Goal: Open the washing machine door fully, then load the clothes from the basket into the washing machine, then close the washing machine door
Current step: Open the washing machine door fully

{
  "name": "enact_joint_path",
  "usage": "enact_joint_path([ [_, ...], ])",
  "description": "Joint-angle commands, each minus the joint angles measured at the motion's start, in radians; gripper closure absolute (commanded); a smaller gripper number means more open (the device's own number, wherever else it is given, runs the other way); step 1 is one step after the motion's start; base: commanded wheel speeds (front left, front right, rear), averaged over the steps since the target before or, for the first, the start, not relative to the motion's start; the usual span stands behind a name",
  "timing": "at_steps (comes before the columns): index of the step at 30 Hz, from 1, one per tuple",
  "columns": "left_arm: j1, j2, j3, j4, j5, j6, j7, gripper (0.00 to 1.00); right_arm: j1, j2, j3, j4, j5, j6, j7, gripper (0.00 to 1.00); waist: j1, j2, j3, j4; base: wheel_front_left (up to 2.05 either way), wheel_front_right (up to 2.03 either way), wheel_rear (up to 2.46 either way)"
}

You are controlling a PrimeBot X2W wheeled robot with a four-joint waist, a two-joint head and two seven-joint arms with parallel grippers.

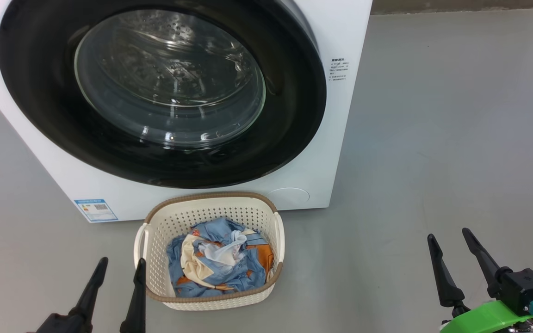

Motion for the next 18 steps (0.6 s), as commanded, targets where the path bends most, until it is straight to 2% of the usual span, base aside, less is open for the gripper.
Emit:
enact_joint_path([
  [1,-0.023,0.008,0.038,-0.023,-0.011,-0.002,-0.010,0.00,-0.015,-0.008,0.027,-0.024,-0.002,0.002,-0.012,0.00,0.0000,-0.0001,0.000,-0.001,0.00,0.00,0.00],
  [18,-0.021,0.011,0.036,-0.017,-0.021,-0.002,-0.010,0.00,-0.014,-0.002,0.017,-0.032,-0.017,0.002,-0.012,0.00,0.0000,-0.0001,-0.010,-0.002,0.00,0.00,0.00],
])
